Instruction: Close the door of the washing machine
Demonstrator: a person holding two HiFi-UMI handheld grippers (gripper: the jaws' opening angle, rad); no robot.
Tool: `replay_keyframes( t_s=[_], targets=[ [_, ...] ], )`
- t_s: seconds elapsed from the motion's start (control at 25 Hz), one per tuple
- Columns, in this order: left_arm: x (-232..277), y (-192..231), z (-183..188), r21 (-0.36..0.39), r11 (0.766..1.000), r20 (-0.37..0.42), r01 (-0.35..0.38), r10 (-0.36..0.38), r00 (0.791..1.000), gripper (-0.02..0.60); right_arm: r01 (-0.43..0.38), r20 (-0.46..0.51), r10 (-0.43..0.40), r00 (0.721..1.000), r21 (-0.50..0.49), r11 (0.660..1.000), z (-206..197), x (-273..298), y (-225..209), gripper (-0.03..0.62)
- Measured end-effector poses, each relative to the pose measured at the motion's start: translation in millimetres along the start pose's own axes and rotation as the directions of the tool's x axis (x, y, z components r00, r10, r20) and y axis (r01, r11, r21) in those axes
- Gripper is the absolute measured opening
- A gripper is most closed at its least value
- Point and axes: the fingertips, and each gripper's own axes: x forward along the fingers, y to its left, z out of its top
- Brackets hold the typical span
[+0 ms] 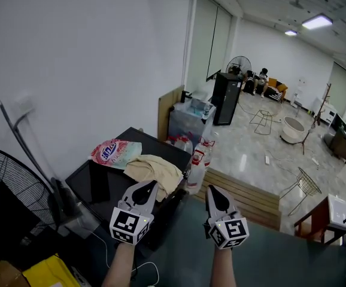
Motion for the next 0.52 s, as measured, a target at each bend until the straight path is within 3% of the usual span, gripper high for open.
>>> replay_keyframes(
  t_s=[0.52],
  targets=[
    [-7.7,-5.4,-2.7,-0.005,1.0,-0.009,0.006,-0.006,1.0,-0.002,0.014,-0.005,-0.014,1.0,0.005,1.0,-2.2,-7.8,2.7,0.011]
  ],
)
